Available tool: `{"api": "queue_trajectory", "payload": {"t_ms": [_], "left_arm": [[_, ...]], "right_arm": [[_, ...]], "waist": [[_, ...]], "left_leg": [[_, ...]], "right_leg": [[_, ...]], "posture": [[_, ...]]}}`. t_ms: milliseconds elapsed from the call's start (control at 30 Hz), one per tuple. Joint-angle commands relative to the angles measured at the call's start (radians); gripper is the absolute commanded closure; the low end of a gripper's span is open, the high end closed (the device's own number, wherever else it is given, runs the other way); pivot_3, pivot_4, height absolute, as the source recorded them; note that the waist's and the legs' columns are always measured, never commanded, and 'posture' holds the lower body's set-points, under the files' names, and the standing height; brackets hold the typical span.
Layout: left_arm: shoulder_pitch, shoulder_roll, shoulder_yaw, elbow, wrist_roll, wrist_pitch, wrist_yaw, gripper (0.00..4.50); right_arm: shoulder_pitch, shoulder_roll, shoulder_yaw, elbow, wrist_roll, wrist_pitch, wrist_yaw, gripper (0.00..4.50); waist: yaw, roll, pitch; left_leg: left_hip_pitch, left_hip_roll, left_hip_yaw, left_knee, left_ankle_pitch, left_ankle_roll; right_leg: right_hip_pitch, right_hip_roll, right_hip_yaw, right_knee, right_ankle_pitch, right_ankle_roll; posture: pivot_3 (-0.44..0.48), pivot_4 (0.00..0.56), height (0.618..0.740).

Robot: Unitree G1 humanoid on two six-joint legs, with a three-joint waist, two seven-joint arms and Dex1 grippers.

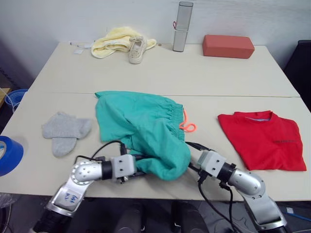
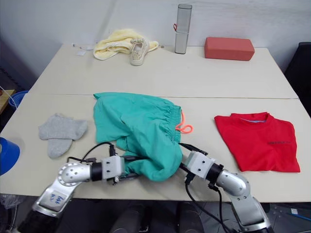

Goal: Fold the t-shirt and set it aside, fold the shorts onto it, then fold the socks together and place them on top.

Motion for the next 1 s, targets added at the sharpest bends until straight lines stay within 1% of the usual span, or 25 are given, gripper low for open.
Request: {"api": "queue_trajectory", "payload": {"t_ms": [33, 100, 133, 200, 367, 433, 467, 500, 533, 600, 700, 767, 833, 867, 900, 933, 967, 1000], "left_arm": [[-0.029, 0.008, 0.084, 0.014, -0.069, 0.043, 0.012, 3.58], [-0.049, 0.011, 0.136, 0.012, -0.119, 0.096, 0.014, 4.29], [-0.058, 0.023, 0.162, 0.010, -0.144, 0.120, 0.004, 4.50], [-0.069, 0.053, 0.202, 0.003, -0.192, 0.152, -0.033, 4.50], [-0.081, 0.140, 0.264, 0.014, -0.250, 0.200, -0.099, 4.50], [-0.063, 0.203, 0.274, -0.005, -0.316, 0.274, -0.191, 4.50], [-0.051, 0.239, 0.280, -0.012, -0.328, 0.287, -0.231, 4.50], [-0.037, 0.272, 0.290, -0.022, -0.351, 0.319, -0.263, 4.50], [-0.026, 0.300, 0.303, -0.027, -0.371, 0.350, -0.283, 4.50], [-0.017, 0.337, 0.324, -0.027, -0.402, 0.383, -0.313, 4.50], [0.006, 0.383, 0.350, -0.014, -0.434, 0.415, -0.364, 4.50], [0.020, 0.404, 0.357, -0.002, -0.443, 0.430, -0.389, 4.50], [0.056, 0.444, 0.357, -0.006, -0.472, 0.506, -0.420, 4.50], [0.065, 0.452, 0.353, -0.011, -0.483, 0.545, -0.417, 4.50], [0.058, 0.440, 0.357, -0.019, -0.528, 0.611, -0.393, 4.50], [0.039, 0.411, 0.371, -0.026, -0.599, 0.704, -0.346, 4.50], [0.025, 0.390, 0.378, -0.031, -0.635, 0.744, -0.320, 4.50], [0.016, 0.379, 0.375, -0.035, -0.639, 0.747, -0.309, 4.50]], "right_arm": [[-0.039, -0.021, -0.056, -0.017, 0.061, -0.046, 0.007, 3.39], [-0.064, -0.027, -0.072, -0.022, 0.093, -0.047, 0.016, 4.17], [-0.076, -0.033, -0.078, -0.025, 0.105, -0.045, 0.023, 4.46], [-0.099, -0.051, -0.084, -0.021, 0.098, -0.056, 0.034, 4.46], [-0.148, -0.115, -0.117, 0.008, 0.091, -0.076, 0.052, 4.46], [-0.155, -0.143, -0.124, 0.005, 0.153, -0.067, 0.106, 4.46], [-0.155, -0.164, -0.128, 0.002, 0.184, -0.067, 0.140, 4.46], [-0.151, -0.179, -0.132, -0.011, 0.245, -0.042, 0.183, 4.46], [-0.144, -0.202, -0.137, -0.023, 0.302, -0.007, 0.227, 4.46], [-0.137, -0.246, -0.141, -0.028, 0.363, 0.019, 0.304, 4.46], [-0.099, -0.306, -0.142, -0.050, 0.472, 0.118, 0.401, 4.46], [-0.074, -0.334, -0.141, -0.068, 0.530, 0.184, 0.439, 4.46], [-0.058, -0.347, -0.143, -0.077, 0.566, 0.249, 0.451, 4.46], [-0.057, -0.343, -0.142, -0.076, 0.578, 0.272, 0.448, 4.46], [-0.061, -0.329, -0.144, -0.071, 0.589, 0.283, 0.442, 4.46], [-0.063, -0.309, -0.149, -0.066, 0.610, 0.297, 0.431, 4.46], [-0.064, -0.292, -0.158, -0.063, 0.625, 0.304, 0.420, 4.46], [-0.065, -0.287, -0.162, -0.066, 0.642, 0.320, 0.418, 4.46]], "waist": [[0.000, 0.000, 0.000], [0.001, 0.000, 0.000], [0.001, 0.000, 0.000], [0.001, 0.000, 0.000], [-0.002, 0.000, 0.001], [-0.002, 0.000, 0.001], [-0.004, 0.000, 0.001], [-0.005, 0.000, 0.001], [-0.006, 0.000, 0.001], [-0.007, 0.001, 0.001], [-0.006, 0.001, 0.001], [-0.007, 0.001, 0.002], [-0.008, 0.001, 0.002], [-0.009, 0.001, 0.002], [-0.011, 0.002, 0.002], [-0.012, 0.002, 0.002], [-0.015, 0.002, 0.002], [-0.015, 0.002, 0.002]], "left_leg": [[0.000, 0.000, 0.000, 0.000, 0.000, 0.000], [0.000, 0.000, 0.000, 0.000, 0.000, 0.000], [0.000, 0.000, 0.000, 0.000, 0.000, 0.000], [0.000, 0.000, 0.000, 0.000, 0.000, 0.000], [0.000, 0.000, 0.000, 0.000, 0.000, 0.000], [0.000, 0.000, 0.000, 0.000, 0.000, -0.001], [0.000, 0.000, 0.000, 0.000, 0.000, -0.001], [0.000, 0.000, 0.000, 0.000, 0.000, -0.001], [0.000, 0.000, 0.000, 0.000, 0.000, -0.001], [0.000, 0.000, 0.000, 0.000, 0.000, 0.000], [0.000, 0.001, 0.000, 0.000, 0.000, 0.000], [0.000, 0.001, 0.000, -0.001, 0.000, 0.000], [0.000, 0.001, 0.000, -0.001, -0.001, 0.000], [0.000, 0.001, 0.000, -0.001, -0.001, 0.001], [0.000, 0.001, 0.000, -0.001, -0.001, 0.000], [0.000, 0.001, -0.001, -0.001, -0.001, 0.000], [0.000, 0.001, -0.001, -0.001, -0.001, 0.001], [0.000, 0.001, -0.001, -0.001, -0.001, 0.001]], "right_leg": [[0.000, 0.000, 0.000, 0.000, 0.000, 0.000], [0.000, 0.000, 0.000, 0.000, 0.000, 0.000], [0.000, 0.000, 0.000, 0.000, 0.000, 0.000], [0.000, 0.000, -0.001, 0.000, 0.000, 0.000], [0.000, 0.000, -0.001, 0.000, 0.000, 0.000], [0.000, 0.000, -0.001, 0.000, 0.000, 0.000], [0.000, 0.000, -0.001, 0.000, 0.000, 0.000], [0.000, 0.000, -0.001, 0.000, 0.000, 0.000], [0.000, 0.000, -0.001, 0.000, 0.000, 0.000], [0.001, 0.000, -0.001, -0.001, 0.000, 0.000], [0.001, 0.000, -0.001, -0.001, 0.000, 0.000], [0.001, 0.000, -0.001, -0.002, 0.000, -0.001], [0.001, 0.000, -0.001, -0.002, 0.000, -0.001], [0.001, 0.000, 0.000, -0.002, -0.001, -0.001], [0.001, 0.000, 0.000, -0.002, -0.001, -0.001], [0.001, 0.000, 0.000, -0.002, -0.001, -0.001], [0.001, 0.000, 0.000, -0.002, -0.001, -0.001], [0.001, 0.000, 0.000, -0.002, -0.001, -0.001]], "posture": [[0.000, 0.150, 0.740], [0.000, 0.150, 0.740], [0.000, 0.150, 0.740], [0.000, 0.150, 0.740], [0.000, 0.150, 0.740], [0.000, 0.150, 0.740], [0.000, 0.150, 0.740], [0.000, 0.150, 0.740], [0.000, 0.150, 0.740], [0.000, 0.150, 0.740], [0.000, 0.150, 0.740], [0.000, 0.150, 0.740], [0.000, 0.150, 0.740], [0.000, 0.150, 0.740], [0.000, 0.150, 0.740], [0.000, 0.150, 0.740], [0.000, 0.150, 0.740], [0.000, 0.150, 0.740]]}}
